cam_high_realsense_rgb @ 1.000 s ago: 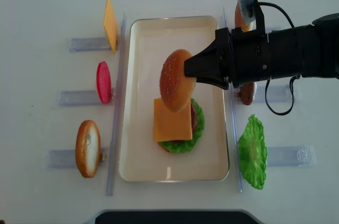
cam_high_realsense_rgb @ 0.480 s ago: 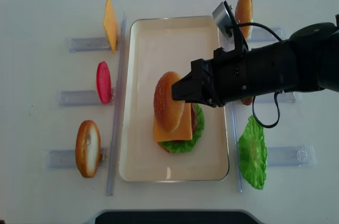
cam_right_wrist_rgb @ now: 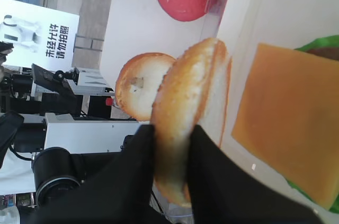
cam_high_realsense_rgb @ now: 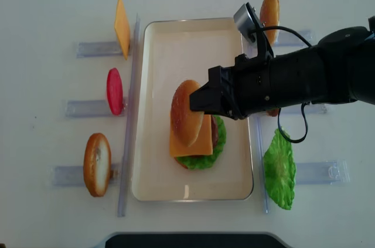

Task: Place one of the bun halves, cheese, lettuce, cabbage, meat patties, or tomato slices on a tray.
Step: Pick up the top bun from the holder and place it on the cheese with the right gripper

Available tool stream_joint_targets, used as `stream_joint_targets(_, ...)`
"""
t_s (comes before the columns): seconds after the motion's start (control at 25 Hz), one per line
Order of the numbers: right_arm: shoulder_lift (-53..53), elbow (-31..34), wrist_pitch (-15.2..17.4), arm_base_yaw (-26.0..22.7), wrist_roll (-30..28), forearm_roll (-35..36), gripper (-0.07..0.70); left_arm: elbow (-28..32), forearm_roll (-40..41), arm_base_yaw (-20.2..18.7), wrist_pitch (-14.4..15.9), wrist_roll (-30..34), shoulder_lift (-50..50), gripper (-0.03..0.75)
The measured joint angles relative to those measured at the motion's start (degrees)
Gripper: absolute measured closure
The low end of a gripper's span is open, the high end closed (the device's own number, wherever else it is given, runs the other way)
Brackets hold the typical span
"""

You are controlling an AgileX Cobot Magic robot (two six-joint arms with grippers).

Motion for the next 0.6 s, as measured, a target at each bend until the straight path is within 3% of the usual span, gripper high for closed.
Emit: stream_joint_targets(0.6,2.7,0.0,-1.8,2.1,-0.2,0.1,0.492,0.0,0.0,0.0,0.0,0.0,0.0,0.722)
